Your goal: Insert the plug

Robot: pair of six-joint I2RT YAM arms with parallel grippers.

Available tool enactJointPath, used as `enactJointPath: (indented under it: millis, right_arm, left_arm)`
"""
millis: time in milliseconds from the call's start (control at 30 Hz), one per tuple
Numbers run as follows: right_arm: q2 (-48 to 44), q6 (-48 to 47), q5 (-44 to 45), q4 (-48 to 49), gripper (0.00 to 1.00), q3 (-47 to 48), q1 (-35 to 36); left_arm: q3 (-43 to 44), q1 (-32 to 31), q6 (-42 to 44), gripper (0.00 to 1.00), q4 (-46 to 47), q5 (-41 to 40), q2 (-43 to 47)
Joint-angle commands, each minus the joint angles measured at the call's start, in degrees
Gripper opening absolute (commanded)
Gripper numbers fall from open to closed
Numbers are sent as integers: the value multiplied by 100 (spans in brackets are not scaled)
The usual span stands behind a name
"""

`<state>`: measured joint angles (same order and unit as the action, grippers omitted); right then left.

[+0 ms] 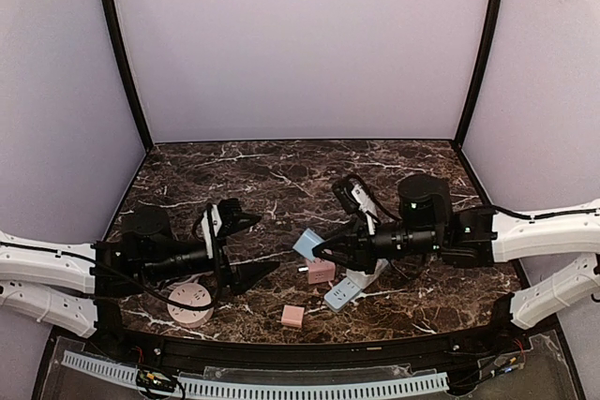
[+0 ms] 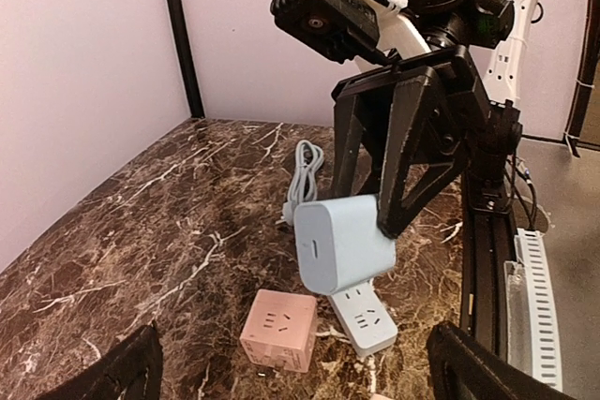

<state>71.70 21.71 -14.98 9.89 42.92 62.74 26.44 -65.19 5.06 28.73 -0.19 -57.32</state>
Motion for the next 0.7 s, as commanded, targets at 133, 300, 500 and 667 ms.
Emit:
enactJointPath:
  millis: [133, 300, 500, 667]
  right_arm:
    - [-1060, -1316, -1029, 240, 0, -782, 44]
    - [-1393, -1554, -1373, 313, 0, -960, 47]
    - [-1377, -1555, -1379, 310, 0, -967, 51]
    - [-1381, -1569, -1421, 331, 0, -956, 54]
  left_arm:
    - [688, -22, -465, 94, -884, 1142, -123]
    - [1096, -17, -670, 89, -1016, 1637, -573]
    - [1665, -20, -858, 77, -1183, 2459, -1140]
    - [2030, -21, -899, 70, -1391, 2875, -1587]
